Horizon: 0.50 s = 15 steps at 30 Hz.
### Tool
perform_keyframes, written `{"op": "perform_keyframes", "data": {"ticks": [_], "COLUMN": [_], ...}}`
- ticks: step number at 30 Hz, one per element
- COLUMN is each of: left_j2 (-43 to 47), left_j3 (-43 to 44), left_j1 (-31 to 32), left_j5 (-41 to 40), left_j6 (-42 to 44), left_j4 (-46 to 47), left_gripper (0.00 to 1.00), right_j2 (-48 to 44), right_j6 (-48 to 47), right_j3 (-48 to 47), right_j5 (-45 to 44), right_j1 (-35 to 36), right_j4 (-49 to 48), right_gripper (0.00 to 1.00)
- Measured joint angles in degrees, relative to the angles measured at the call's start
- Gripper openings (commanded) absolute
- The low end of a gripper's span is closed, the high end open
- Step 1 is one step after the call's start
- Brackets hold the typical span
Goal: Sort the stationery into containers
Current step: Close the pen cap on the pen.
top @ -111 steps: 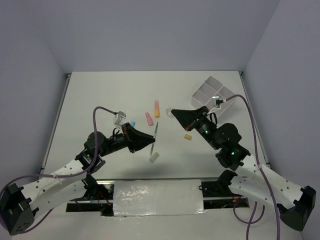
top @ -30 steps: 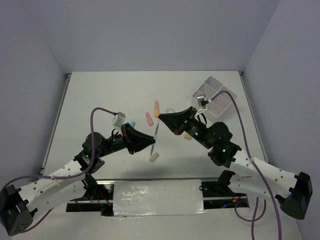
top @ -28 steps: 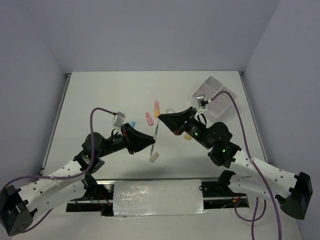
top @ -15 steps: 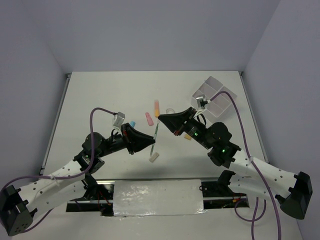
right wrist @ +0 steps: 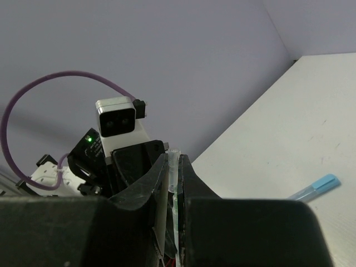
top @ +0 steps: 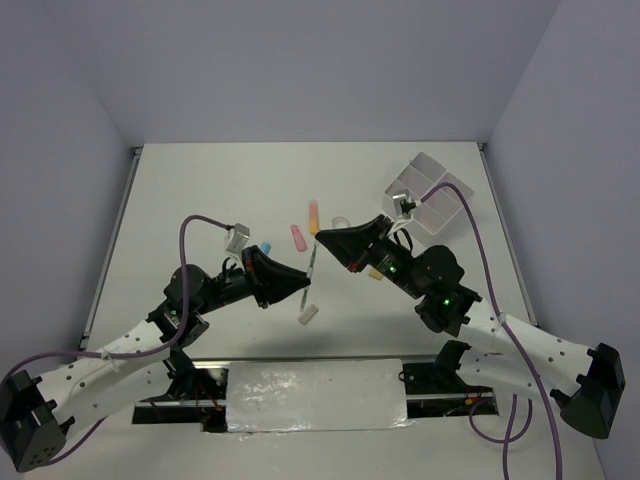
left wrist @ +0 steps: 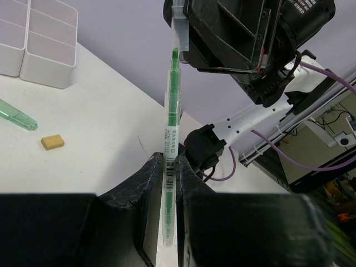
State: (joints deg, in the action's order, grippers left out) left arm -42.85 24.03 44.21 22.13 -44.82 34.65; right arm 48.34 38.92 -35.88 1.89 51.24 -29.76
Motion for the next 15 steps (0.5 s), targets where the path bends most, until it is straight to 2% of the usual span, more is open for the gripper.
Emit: {"op": "perform_keyframes", "data": {"ticks": [15], "left_j2": [0.35], "left_j3": [0.0], "left_j1": [0.0], "left_j5": [-0.5], "left_j6": [0.04], "left_j4": [-0.02], "left_gripper": [0.0], "right_j2": [0.02], "right_j6": [0.37], "right_j3": [1.64], "right_j5": [0.42], "right_j1": [0.11], "right_j4": [-1.09], "right_gripper": [0.05]}}
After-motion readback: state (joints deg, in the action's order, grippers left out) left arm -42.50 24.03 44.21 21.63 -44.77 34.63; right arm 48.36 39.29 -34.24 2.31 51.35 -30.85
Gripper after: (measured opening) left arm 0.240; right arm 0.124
